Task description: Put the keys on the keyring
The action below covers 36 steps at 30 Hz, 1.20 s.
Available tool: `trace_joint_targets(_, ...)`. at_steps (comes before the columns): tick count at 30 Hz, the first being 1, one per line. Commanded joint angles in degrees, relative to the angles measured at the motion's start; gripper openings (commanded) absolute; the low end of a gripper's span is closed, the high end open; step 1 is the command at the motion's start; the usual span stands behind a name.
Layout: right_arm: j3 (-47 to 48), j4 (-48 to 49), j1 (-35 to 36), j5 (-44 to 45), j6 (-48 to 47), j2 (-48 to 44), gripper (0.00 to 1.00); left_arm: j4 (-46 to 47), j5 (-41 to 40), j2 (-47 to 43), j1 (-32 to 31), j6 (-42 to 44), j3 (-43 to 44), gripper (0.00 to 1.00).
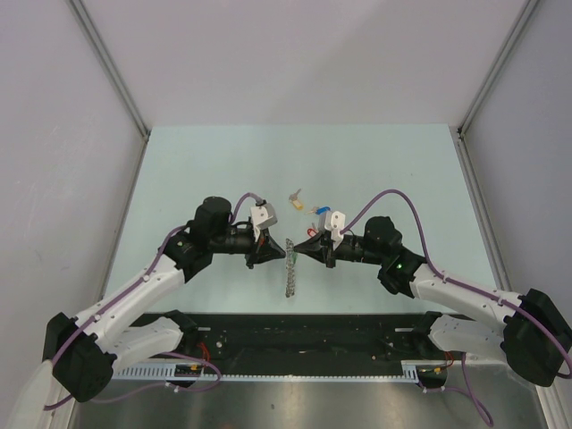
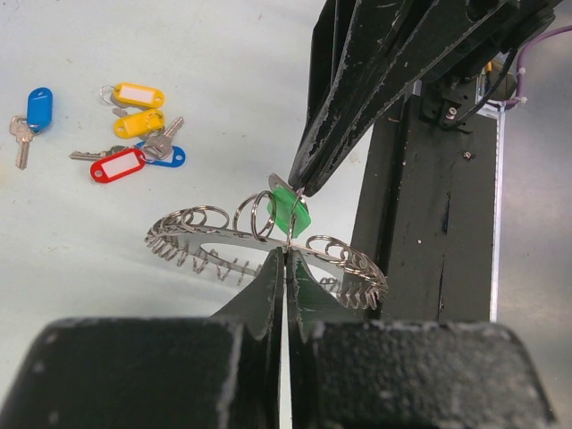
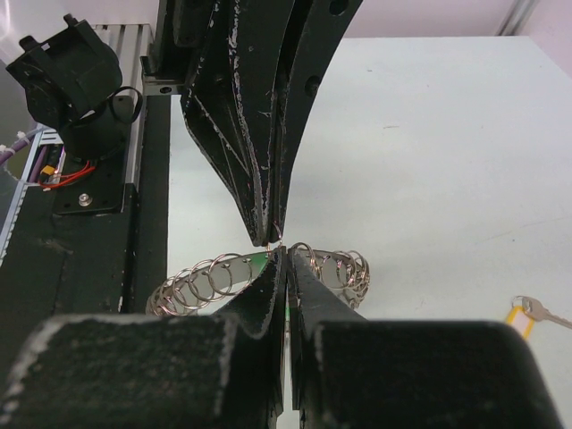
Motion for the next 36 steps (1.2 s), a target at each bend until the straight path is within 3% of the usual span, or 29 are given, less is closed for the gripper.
trace_joint_targets(1, 0.47, 2.59, 0.46, -1.02, -0.33, -0.76, 0.0, 2.84, 2.48, -0.08, 0.27, 0.8, 0.3, 0.0)
trace_joint_targets(26, 0.03, 1.89, 0.72, 1.09, -1.21, -2.78, 0.0, 2.93, 5.2, 0.79, 0.27, 1.15, 0.21, 0.0)
trace_joint_targets(36, -0.58, -3.56, 1.16, 3.2, -2.88, -4.88, 0.0, 3.1, 11.0, 4.48, 0.53, 7.29, 0.21, 0.01)
